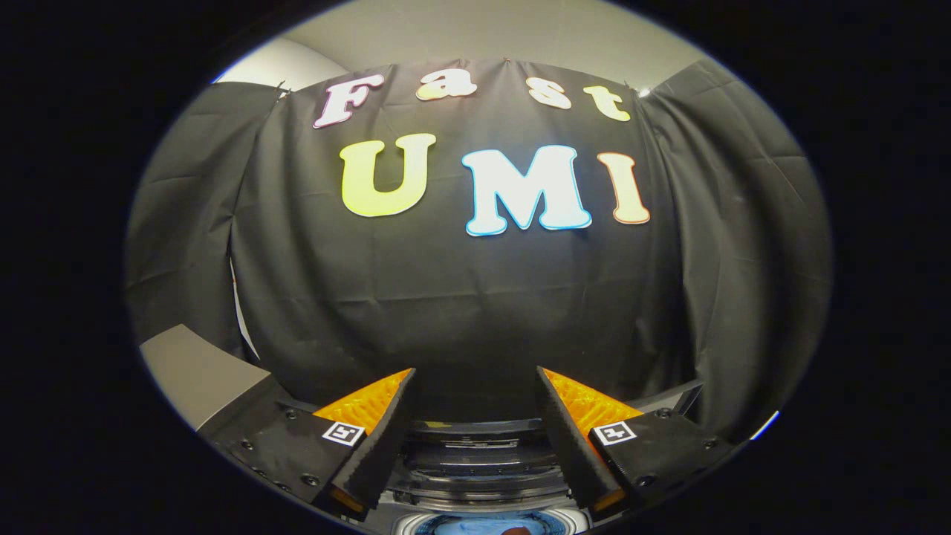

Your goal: Put the clothes into the washing machine and then close the washing machine lid.

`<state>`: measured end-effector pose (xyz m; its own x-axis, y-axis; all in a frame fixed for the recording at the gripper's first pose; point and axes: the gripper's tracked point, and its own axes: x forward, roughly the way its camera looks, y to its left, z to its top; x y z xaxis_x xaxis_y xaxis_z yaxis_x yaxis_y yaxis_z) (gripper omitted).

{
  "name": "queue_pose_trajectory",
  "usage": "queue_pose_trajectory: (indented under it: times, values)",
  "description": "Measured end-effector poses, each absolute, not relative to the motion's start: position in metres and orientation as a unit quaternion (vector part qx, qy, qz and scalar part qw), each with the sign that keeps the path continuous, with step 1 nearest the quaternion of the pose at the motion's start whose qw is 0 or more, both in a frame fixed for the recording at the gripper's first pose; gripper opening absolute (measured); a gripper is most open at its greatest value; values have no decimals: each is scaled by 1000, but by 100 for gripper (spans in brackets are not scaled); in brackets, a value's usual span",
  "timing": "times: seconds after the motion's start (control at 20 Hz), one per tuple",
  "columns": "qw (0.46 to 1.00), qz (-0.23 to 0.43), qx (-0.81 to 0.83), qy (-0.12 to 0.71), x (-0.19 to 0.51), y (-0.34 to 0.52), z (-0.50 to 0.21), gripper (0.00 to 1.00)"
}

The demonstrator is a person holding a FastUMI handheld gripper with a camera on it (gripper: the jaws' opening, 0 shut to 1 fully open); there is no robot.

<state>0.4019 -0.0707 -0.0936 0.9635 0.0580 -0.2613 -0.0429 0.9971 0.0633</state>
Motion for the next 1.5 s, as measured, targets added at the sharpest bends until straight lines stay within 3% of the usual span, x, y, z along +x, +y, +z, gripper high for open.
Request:
queue_pose_trajectory:
  times: [1.5]
  values:
    - [994, 36, 29, 98, 316, -72, -99, 96]
